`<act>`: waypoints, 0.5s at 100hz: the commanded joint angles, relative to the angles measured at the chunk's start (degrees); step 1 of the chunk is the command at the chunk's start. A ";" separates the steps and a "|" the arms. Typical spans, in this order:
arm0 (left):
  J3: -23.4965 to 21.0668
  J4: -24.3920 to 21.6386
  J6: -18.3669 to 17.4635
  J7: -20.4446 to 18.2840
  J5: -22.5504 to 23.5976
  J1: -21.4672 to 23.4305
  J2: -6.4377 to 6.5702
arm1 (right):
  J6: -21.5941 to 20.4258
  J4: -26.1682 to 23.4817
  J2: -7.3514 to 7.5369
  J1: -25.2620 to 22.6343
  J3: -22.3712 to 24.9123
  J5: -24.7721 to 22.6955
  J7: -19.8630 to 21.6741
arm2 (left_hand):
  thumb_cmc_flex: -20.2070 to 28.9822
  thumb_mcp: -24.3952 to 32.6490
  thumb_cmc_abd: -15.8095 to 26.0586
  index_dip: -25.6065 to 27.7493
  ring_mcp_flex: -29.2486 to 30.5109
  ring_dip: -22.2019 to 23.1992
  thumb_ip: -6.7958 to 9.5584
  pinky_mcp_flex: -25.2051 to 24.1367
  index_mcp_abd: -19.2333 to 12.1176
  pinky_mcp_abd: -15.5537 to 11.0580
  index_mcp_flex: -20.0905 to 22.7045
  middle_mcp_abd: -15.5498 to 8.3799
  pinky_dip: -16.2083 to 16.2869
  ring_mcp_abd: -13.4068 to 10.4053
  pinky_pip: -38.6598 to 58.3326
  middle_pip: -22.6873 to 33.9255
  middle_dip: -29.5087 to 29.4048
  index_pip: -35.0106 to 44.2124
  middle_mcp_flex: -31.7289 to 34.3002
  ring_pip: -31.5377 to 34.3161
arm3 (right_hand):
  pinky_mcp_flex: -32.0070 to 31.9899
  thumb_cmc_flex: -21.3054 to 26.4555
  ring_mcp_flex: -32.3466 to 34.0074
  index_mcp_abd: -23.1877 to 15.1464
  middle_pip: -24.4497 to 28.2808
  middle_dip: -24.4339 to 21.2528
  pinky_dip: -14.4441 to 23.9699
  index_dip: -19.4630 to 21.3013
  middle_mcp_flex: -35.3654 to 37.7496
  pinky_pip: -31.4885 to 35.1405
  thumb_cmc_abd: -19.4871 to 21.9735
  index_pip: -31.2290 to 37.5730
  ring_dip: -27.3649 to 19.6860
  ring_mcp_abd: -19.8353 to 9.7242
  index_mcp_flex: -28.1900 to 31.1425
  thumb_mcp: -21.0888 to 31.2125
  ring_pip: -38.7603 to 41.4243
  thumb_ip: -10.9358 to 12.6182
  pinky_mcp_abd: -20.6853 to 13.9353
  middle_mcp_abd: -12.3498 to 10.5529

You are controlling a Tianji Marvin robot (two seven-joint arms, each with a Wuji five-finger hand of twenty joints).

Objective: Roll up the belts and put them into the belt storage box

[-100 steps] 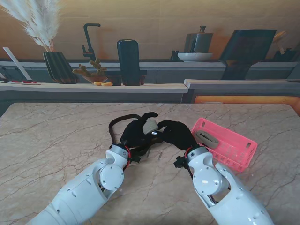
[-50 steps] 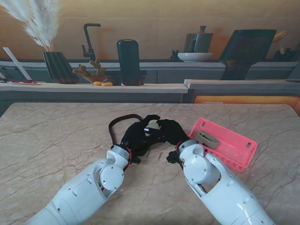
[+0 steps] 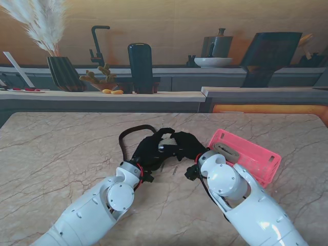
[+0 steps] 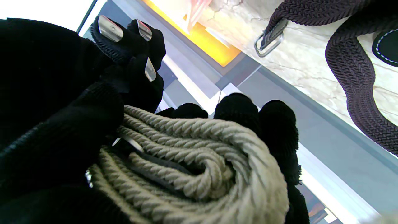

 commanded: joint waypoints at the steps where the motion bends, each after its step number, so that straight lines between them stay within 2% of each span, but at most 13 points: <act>1: -0.66 -0.99 -1.29 0.85 0.29 -0.26 -0.27 | 0.11 0.41 0.54 -1.46 0.56 0.01 0.41 | -2.29 -1.29 2.45 -1.28 -1.26 3.15 -0.80 -5.53 -2.41 -0.05 -1.64 -3.85 1.32 -1.02 -4.52 -7.62 -1.40 -3.54 -8.19 -0.01 | -0.04 12.25 1.40 -14.05 2.02 1.18 -0.44 4.44 1.44 1.78 3.04 10.95 1.12 -0.65 4.76 14.97 1.57 2.29 -3.03 0.86; 9: -1.06 -0.85 -2.26 1.70 1.01 -0.12 -0.22 | 0.77 -0.30 0.31 -2.50 1.84 1.62 -0.09 | -3.32 -3.73 3.50 -2.36 -12.37 2.22 -0.62 -14.24 -3.60 0.86 -3.02 -0.74 1.12 -0.14 -13.99 -22.51 -8.88 -5.49 -16.94 -14.14 | -0.18 12.50 1.07 -14.20 3.19 2.03 -0.25 5.58 0.86 1.69 3.37 10.98 1.93 -0.88 4.57 15.04 2.73 2.31 -3.34 1.05; 19: -2.03 -1.59 -2.90 2.21 1.26 0.59 -0.07 | 1.70 -1.37 -0.04 -3.97 3.84 3.79 -1.05 | -4.03 -5.63 4.43 -3.06 -22.20 -0.56 -0.44 -21.17 -4.82 2.57 -4.14 0.85 2.37 0.85 -21.64 -33.02 -16.01 -6.62 -24.70 -29.32 | -0.20 12.81 0.89 -14.10 4.64 2.99 0.29 7.00 0.16 2.09 3.76 11.45 2.73 -1.14 3.84 15.23 4.12 2.33 -3.49 1.40; 24: -2.54 -2.02 -3.14 2.42 1.27 0.95 -0.01 | 2.02 -1.96 -0.18 -4.72 4.86 4.92 -1.41 | -4.38 -5.92 4.44 -2.99 -24.46 -1.64 -0.41 -22.24 -5.19 2.87 -4.15 1.38 2.86 1.02 -23.05 -35.49 -17.70 -6.60 -26.77 -32.66 | -0.13 12.87 0.81 -14.13 5.19 3.36 0.52 7.49 -0.13 2.23 3.98 11.61 3.02 -1.28 3.56 15.24 4.64 2.31 -3.55 1.54; 30: -3.07 -2.49 -3.52 2.39 1.13 1.36 0.08 | 2.26 -2.73 -0.36 -5.62 5.99 6.41 -1.80 | -4.77 -6.44 4.76 -2.74 -29.95 -4.52 -0.40 -24.92 -6.17 3.25 -4.58 2.00 3.12 1.19 -26.72 -39.61 -20.63 -7.00 -31.28 -39.62 | -0.08 12.96 0.87 -14.02 5.59 3.63 0.71 7.86 -0.27 2.32 4.02 11.79 3.23 -1.30 3.41 15.29 5.06 2.32 -3.52 1.60; 38: -3.56 -2.88 -3.92 2.21 0.91 1.76 0.20 | 2.13 -3.56 -0.65 -6.63 7.21 8.30 -2.56 | -5.25 -6.91 4.97 -2.42 -32.50 -6.06 -0.36 -26.20 -6.82 3.21 -4.63 2.24 3.37 1.31 -28.98 -42.01 -22.26 -7.21 -33.84 -43.01 | -0.07 12.95 0.74 -14.39 5.89 3.85 0.86 8.14 -0.39 2.33 4.16 12.04 3.39 -1.57 3.29 15.27 5.35 2.30 -3.54 1.52; 50: -3.86 -3.00 -4.90 1.71 0.36 2.11 0.26 | 1.21 -4.44 -1.13 -7.83 8.56 10.89 -3.99 | -6.68 -7.11 4.99 -1.93 -39.16 -9.62 -0.49 -28.94 -8.06 2.02 -5.06 2.48 2.85 -0.22 -34.85 -45.71 -24.84 -8.21 -38.58 -49.72 | 0.07 12.90 0.76 -14.90 6.15 4.08 1.03 8.41 -0.47 2.29 4.35 12.32 3.56 -1.94 3.09 14.97 5.63 2.27 -3.85 1.12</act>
